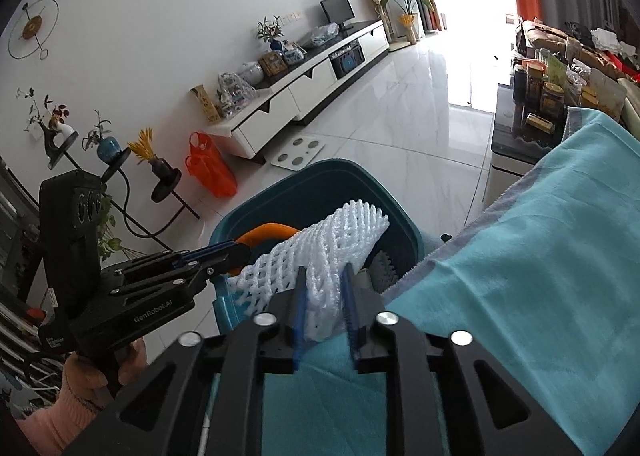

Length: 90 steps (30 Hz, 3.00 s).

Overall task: Collect trash
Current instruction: 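Open the left tool over the bin while the right tool opens to drop the foam net, then move both open tools back over the table, then grasp the clear green-printed bag with the right tool while the left tool grasps an orange peel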

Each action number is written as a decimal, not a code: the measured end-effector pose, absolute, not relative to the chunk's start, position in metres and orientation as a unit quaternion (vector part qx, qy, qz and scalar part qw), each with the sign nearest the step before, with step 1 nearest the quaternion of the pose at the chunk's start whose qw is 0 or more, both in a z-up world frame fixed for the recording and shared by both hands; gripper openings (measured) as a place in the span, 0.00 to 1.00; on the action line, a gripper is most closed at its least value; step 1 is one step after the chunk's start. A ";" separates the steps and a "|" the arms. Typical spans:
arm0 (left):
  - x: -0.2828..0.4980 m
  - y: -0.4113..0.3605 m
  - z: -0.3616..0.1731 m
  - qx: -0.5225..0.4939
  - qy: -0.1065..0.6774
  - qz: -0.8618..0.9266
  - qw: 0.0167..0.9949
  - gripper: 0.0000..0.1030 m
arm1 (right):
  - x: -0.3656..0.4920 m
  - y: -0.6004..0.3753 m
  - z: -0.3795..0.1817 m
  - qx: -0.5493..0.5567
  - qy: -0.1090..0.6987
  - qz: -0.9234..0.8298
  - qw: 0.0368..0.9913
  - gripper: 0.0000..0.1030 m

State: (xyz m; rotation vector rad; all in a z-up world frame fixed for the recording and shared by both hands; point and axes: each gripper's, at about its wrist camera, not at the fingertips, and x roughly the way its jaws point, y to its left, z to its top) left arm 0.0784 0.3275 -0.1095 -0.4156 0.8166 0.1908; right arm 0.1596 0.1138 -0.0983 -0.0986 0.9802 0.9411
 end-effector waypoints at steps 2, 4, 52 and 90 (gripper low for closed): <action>0.082 0.328 -0.115 -0.200 0.398 0.096 0.890 0.14 | 0.161 0.119 -0.100 -0.047 0.457 0.433 0.776 0.23; 0.086 0.329 -0.118 -0.200 0.398 0.097 0.890 0.14 | 0.162 0.123 -0.102 -0.048 0.461 0.429 0.775 0.30; 0.096 -0.043 -0.073 -0.029 0.377 -0.301 0.875 0.56 | 0.067 -0.300 -0.052 0.124 0.326 0.132 0.928 0.41; 0.122 -0.124 -0.094 0.010 0.444 -0.357 0.822 0.13 | 0.037 -0.342 -0.098 0.173 0.369 0.148 0.901 0.19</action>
